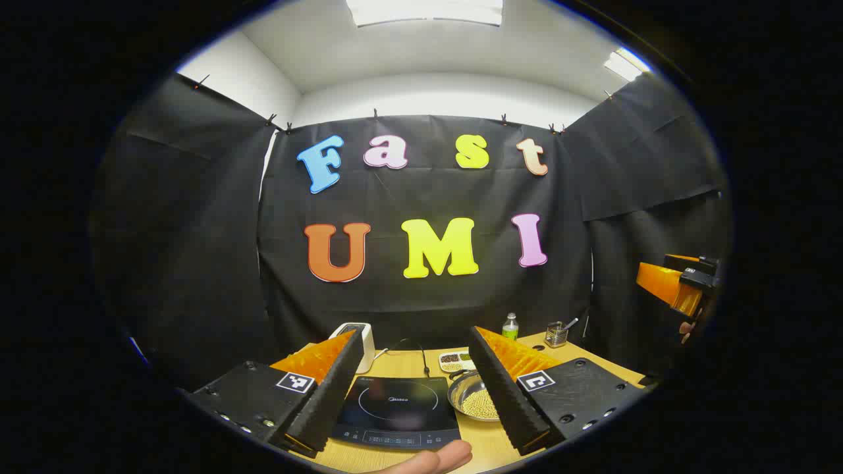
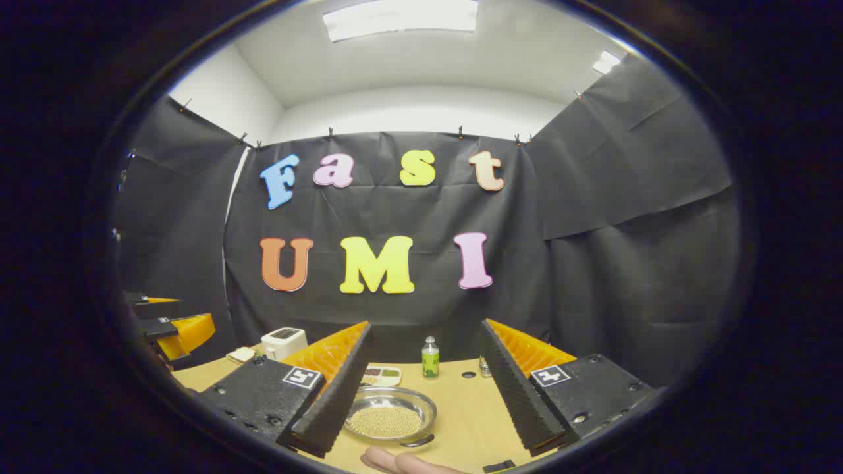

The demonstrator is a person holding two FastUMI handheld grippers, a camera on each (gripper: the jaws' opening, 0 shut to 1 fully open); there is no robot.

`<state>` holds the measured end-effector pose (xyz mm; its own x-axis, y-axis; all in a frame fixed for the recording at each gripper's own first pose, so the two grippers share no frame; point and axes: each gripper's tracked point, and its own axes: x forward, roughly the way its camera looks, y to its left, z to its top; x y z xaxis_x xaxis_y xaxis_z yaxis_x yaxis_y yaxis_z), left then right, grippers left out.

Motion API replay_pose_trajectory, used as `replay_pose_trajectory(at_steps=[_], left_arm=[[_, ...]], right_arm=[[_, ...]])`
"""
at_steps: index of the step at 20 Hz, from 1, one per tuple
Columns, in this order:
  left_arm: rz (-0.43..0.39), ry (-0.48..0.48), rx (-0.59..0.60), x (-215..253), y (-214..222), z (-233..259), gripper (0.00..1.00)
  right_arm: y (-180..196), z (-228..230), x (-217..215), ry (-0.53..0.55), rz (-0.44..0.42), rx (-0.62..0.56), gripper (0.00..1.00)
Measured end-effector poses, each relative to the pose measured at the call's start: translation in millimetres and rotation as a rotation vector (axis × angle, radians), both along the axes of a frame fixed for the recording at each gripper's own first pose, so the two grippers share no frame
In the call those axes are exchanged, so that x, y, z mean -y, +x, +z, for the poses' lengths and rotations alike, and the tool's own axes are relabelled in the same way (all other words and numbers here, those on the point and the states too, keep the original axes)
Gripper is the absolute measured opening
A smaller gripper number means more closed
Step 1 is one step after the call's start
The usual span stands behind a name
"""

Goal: First push the handle of the pot to place it horizontally, then grasp the pot with both hands and set it on the induction cooktop.

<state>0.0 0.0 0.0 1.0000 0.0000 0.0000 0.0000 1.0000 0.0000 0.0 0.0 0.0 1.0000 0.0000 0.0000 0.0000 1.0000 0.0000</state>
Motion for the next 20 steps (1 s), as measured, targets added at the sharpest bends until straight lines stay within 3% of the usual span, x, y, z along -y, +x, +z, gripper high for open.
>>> replay_pose_trajectory(at_steps=[1,3,4,8,9,15,16,20], left_arm=[[-0.006,0.002,-0.001,2,1,0,0.96],[-0.032,0.003,-0.001,10,-3,0,0.96],[-0.034,0.003,0.005,11,-5,3,0.96],[-0.06,0.013,0.018,22,-8,6,0.96],[-0.06,0.012,0.024,22,-10,8,0.95],[-0.072,0.009,0.044,32,-15,15,0.96],[-0.07,0.015,0.046,32,-15,15,0.96],[-0.067,0.014,0.044,33,-17,11,0.95]], right_arm=[[0,-1,4,-0.001,-0.005,0.001,0.96],[-2,1,6,0.001,-0.005,0.003,1.0],[-2,0,6,0.008,-0.001,0.002,0.96],[-3,-5,9,0.011,0.02,-0.022,0.96],[-3,-5,14,0.0,0.01,-0.021,1.0],[-7,-8,27,-0.002,-0.005,-0.028,0.96],[-7,-8,29,-0.003,-0.007,-0.027,1.0],[-6,-11,28,-0.003,0.0,-0.03,1.0]])
